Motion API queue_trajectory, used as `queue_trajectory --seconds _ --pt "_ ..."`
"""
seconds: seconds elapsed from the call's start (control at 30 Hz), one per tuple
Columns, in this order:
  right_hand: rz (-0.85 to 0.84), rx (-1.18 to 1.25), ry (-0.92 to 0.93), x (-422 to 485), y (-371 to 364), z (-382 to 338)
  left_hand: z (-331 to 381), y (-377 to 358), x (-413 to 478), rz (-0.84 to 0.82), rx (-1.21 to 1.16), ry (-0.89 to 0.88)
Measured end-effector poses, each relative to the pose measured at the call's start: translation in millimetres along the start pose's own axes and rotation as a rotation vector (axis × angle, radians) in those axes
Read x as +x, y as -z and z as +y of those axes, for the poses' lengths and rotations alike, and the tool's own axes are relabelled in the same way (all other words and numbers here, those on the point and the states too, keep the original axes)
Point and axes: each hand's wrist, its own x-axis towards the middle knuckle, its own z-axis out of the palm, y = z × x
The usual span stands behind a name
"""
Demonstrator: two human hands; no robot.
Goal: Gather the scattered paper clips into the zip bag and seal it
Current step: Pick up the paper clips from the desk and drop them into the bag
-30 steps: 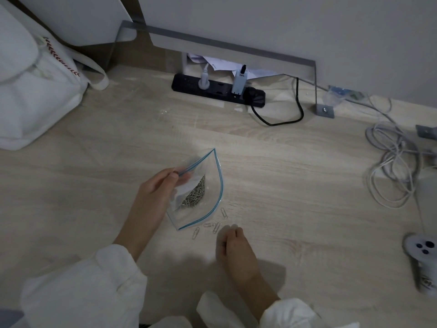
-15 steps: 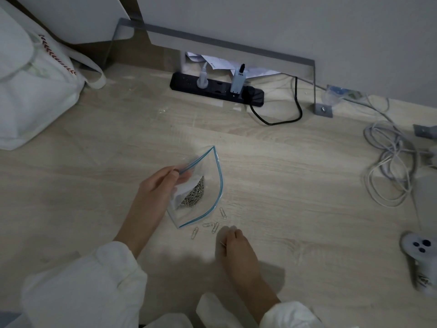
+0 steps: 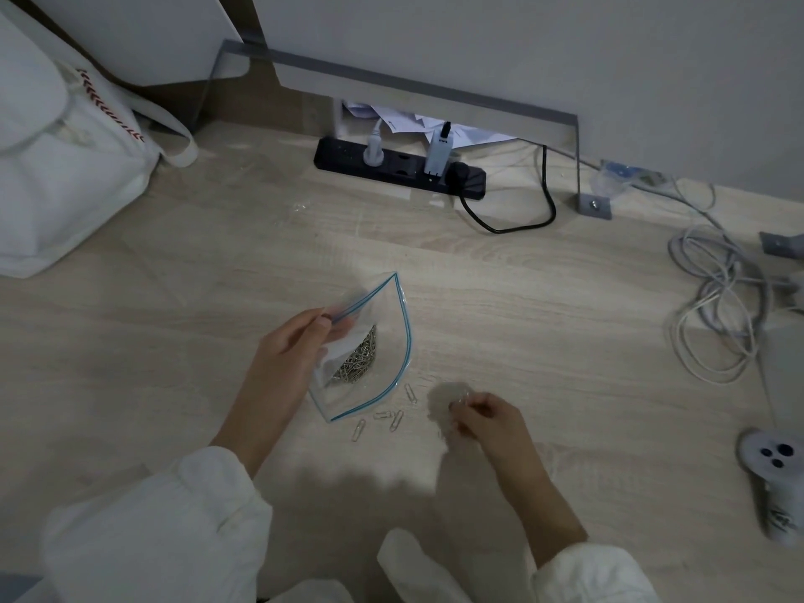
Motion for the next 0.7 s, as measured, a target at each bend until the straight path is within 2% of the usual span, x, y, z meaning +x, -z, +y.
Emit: queue_trajectory --seconds 0.1,0.2,0.37,0.5,0.6,0.7 --pt "-0.074 0.219 0.134 -22.6 -0.9 -49.0 0.6 -1.1 -1.2 -0.004 -0.003 0.001" --pt "-0.158 0.289 0.283 -44.1 -13.8 -92.6 1.5 -3.7 -1.3 -0.003 -0.003 0.012" --pt "-0.136 -0.002 0.447 -53.6 -41.3 -112.9 5.1 -7.1 -1.4 0.024 0.016 -0.005" --pt "-0.051 -0.067 0.483 -46.9 -33.9 -107.5 5.7 -4.4 -3.2 0.022 0.009 0.011" --pt "0.072 -0.133 0.464 -28.7 -16.3 -87.4 5.4 -1.9 -4.3 0.009 0.013 0.019" --pt "0.081 -0.398 0.363 -6.7 -3.2 -45.3 5.3 -0.7 -5.0 0.011 0.027 0.019"
